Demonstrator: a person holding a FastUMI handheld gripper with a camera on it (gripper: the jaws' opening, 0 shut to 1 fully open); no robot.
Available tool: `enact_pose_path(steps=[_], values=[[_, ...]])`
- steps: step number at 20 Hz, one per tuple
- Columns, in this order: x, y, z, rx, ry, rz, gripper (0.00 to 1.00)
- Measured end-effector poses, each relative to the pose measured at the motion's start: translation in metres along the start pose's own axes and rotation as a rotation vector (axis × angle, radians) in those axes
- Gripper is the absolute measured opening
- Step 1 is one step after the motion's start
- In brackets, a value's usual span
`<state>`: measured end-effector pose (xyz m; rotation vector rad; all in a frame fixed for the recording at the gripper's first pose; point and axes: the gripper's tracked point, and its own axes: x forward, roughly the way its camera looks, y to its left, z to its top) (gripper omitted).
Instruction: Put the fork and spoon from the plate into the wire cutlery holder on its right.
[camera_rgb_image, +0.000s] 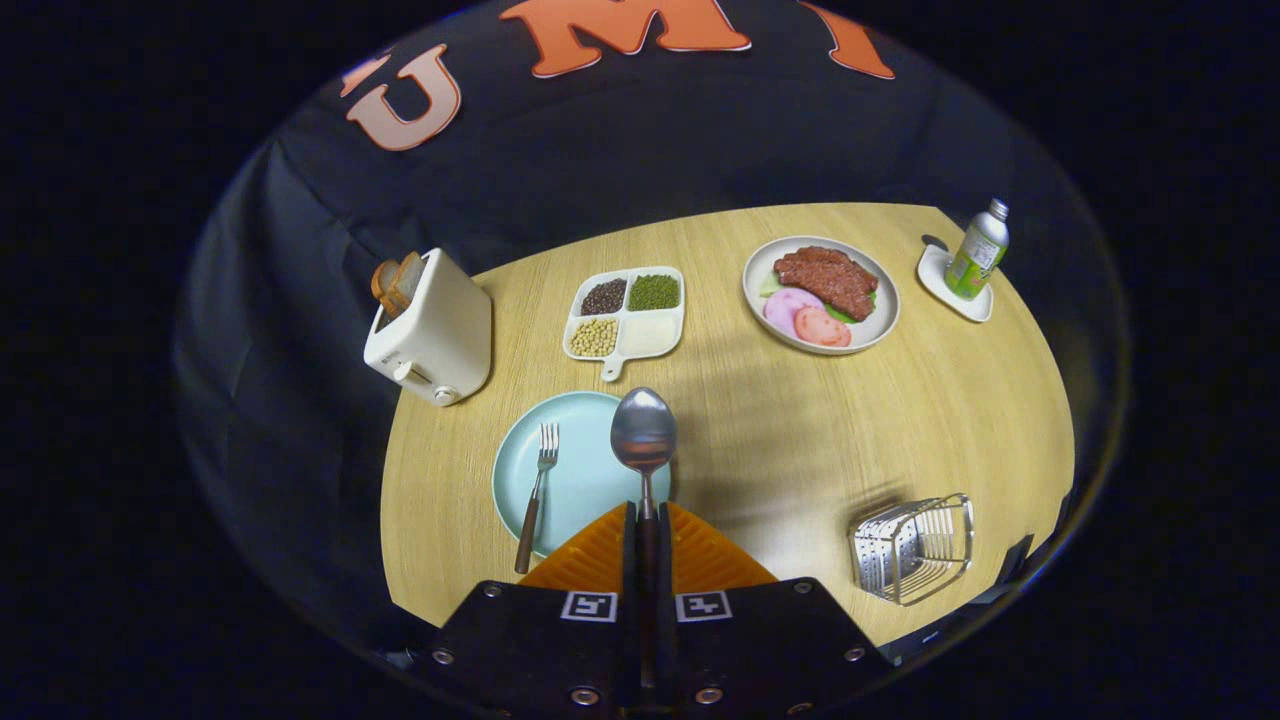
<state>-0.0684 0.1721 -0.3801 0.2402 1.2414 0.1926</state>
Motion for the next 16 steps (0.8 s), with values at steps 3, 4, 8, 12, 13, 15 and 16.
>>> enact_pose_path(steps=[3,4,8,12,13,15,16], values=[[-0.033,-0.039,0.013,0.02,-0.059,-0.038,0.07],[-0.043,-0.052,0.015,0.027,-0.078,-0.054,0.07],[-0.069,-0.101,0.01,0.055,-0.1,-0.102,0.07],[-0.078,-0.139,-0.017,0.072,-0.052,-0.138,0.07],[-0.079,-0.148,-0.026,0.066,-0.034,-0.149,0.07],[-0.078,-0.158,-0.041,0.061,0.005,-0.158,0.07],[-0.076,-0.163,-0.049,0.059,0.022,-0.166,0.07]])
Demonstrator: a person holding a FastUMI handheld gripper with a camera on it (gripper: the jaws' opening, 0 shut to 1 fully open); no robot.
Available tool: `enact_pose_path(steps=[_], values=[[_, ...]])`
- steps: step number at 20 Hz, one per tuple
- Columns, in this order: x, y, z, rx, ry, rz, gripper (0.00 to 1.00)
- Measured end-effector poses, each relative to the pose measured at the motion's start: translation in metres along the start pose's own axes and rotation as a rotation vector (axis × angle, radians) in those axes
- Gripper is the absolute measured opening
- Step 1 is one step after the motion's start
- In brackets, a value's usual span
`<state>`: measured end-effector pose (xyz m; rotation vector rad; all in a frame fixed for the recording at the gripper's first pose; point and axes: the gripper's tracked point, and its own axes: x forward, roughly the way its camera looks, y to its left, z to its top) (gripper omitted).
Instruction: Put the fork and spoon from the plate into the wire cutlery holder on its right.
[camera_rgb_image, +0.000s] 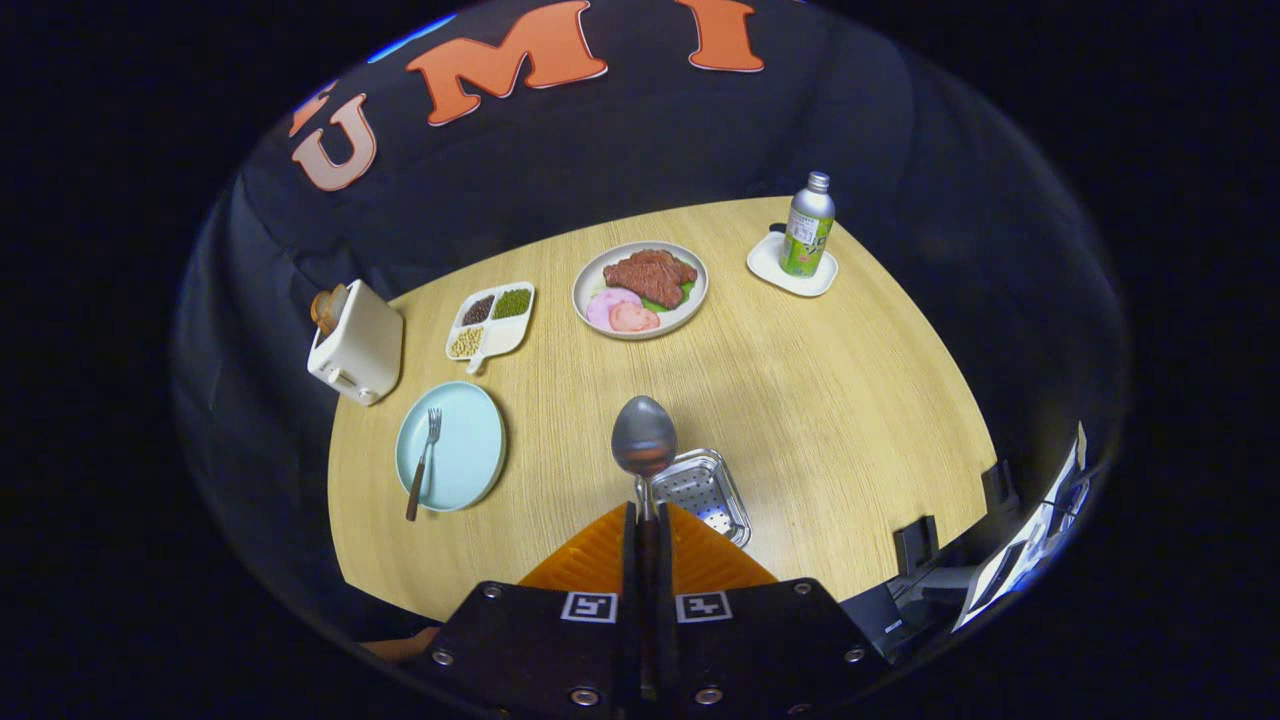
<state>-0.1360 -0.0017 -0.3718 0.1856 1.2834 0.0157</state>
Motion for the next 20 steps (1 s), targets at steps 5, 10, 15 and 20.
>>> enact_pose_path(steps=[5,10,15,20], values=[[0.014,-0.019,-0.033,-0.065,0.116,-0.03,0.07],[0.029,-0.036,-0.051,-0.15,0.189,-0.088,0.07],[0.035,-0.043,-0.044,-0.181,0.195,-0.1,0.1],[0.036,-0.037,-0.019,-0.192,0.126,-0.094,0.16]])
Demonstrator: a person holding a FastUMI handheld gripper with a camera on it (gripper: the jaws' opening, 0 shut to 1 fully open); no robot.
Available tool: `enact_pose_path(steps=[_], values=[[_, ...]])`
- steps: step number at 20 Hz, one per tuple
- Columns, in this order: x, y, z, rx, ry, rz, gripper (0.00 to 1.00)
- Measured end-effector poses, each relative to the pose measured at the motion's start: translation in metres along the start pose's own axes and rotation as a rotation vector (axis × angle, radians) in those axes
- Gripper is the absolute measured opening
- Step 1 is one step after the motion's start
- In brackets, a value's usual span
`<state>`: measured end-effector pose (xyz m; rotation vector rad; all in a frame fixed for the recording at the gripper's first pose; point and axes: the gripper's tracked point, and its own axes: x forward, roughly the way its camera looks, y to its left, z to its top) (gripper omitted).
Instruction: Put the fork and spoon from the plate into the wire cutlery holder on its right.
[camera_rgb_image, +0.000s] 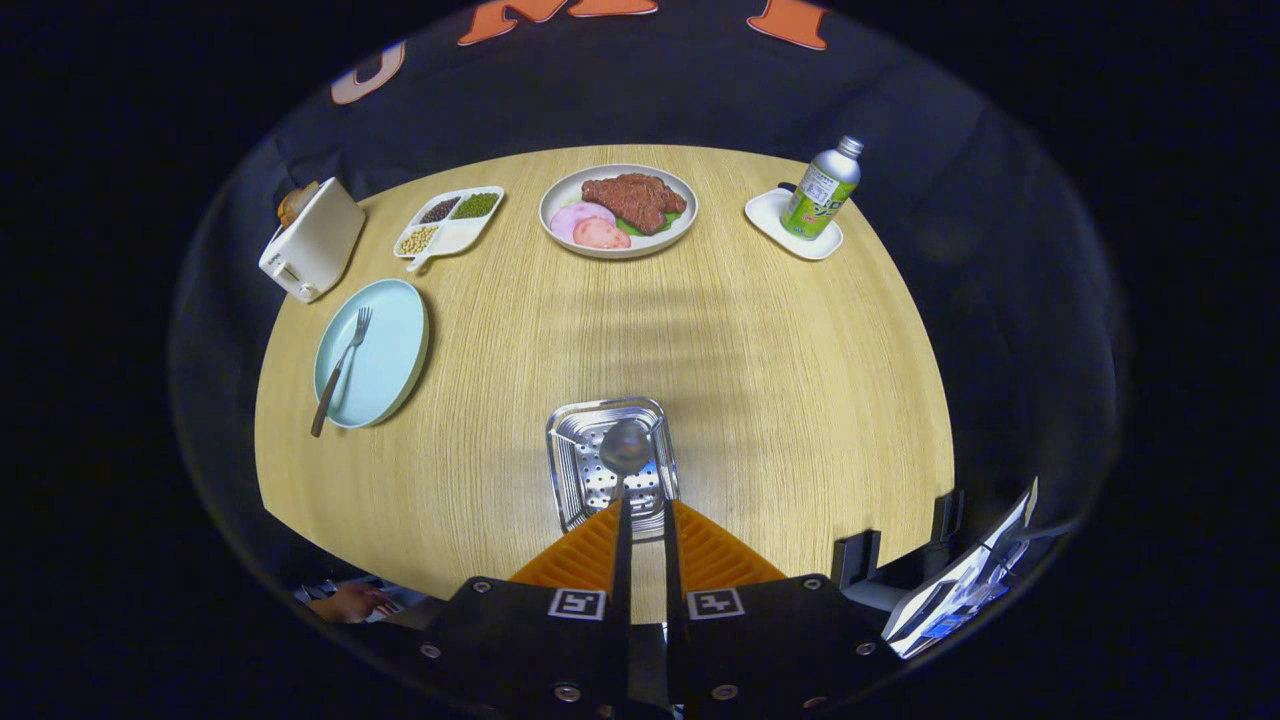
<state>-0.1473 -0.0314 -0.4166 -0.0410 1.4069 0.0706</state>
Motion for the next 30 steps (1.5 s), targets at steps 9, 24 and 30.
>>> enact_pose_path(steps=[9,24,30], values=[[-0.056,0.038,0.105,0.043,-0.471,0.074,0.58],[-0.2,0.144,0.227,0.028,-1.172,0.1,0.91],[-0.197,0.208,0.239,-0.011,-1.225,0.164,0.94]])
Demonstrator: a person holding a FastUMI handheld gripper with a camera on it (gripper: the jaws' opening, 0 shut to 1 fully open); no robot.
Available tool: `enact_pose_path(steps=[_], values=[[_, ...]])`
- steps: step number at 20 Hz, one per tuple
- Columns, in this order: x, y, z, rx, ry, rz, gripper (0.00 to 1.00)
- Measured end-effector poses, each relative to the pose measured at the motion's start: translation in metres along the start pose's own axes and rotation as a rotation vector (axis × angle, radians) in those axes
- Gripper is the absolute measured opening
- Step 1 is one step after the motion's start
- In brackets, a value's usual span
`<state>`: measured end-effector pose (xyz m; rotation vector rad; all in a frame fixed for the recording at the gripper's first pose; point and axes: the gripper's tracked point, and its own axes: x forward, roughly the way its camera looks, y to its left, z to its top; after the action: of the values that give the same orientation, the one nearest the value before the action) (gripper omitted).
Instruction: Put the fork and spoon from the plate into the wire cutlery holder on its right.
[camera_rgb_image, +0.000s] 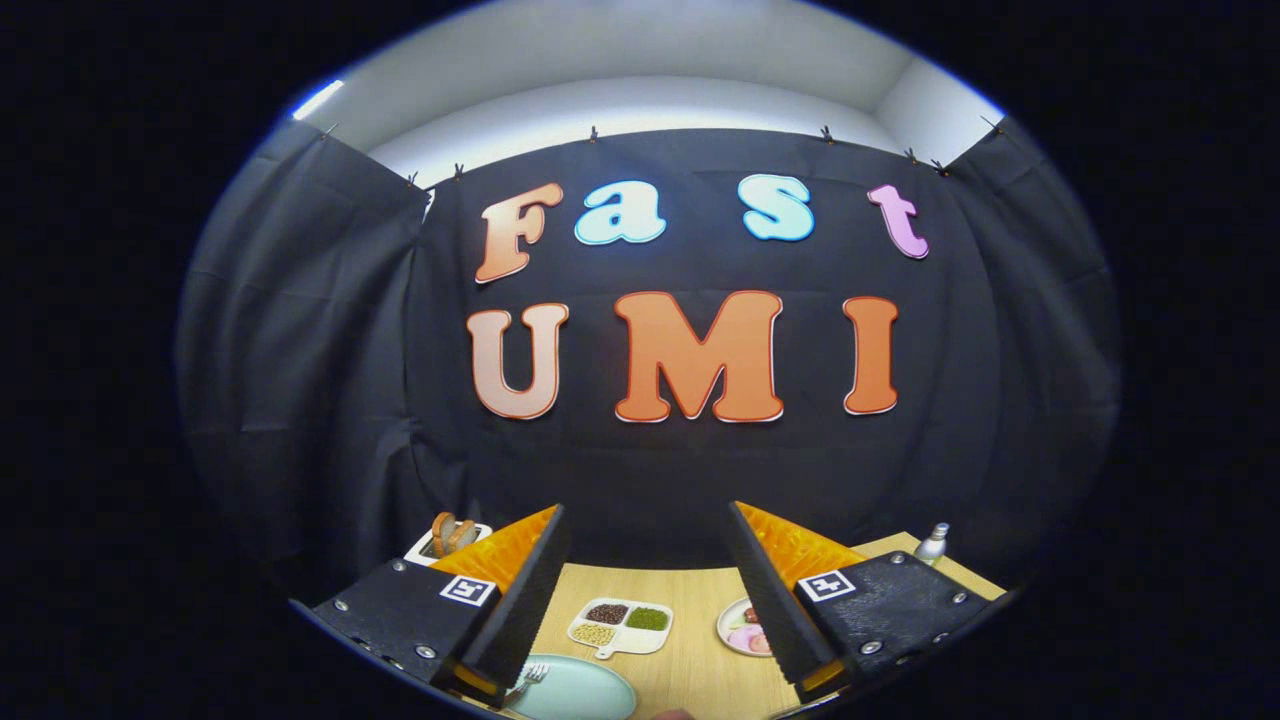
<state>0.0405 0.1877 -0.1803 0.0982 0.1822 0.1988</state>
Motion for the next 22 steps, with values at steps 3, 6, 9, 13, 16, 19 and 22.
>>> enact_pose_path(steps=[3,6,9,13,16,19,22], values=[[0.01,0.032,-0.033,0.01,0.101,0.032,0.95],[0.017,0.064,-0.063,0.041,0.184,0.071,0.96],[0.022,0.091,-0.098,0.055,0.296,0.101,0.97],[0.02,0.115,-0.161,0.071,0.523,0.126,0.97],[0.01,0.128,-0.202,0.098,0.7,0.147,0.97],[0.002,0.134,-0.236,0.063,0.837,0.14,0.97],[-0.009,0.141,-0.265,0.026,0.973,0.147,0.96]])
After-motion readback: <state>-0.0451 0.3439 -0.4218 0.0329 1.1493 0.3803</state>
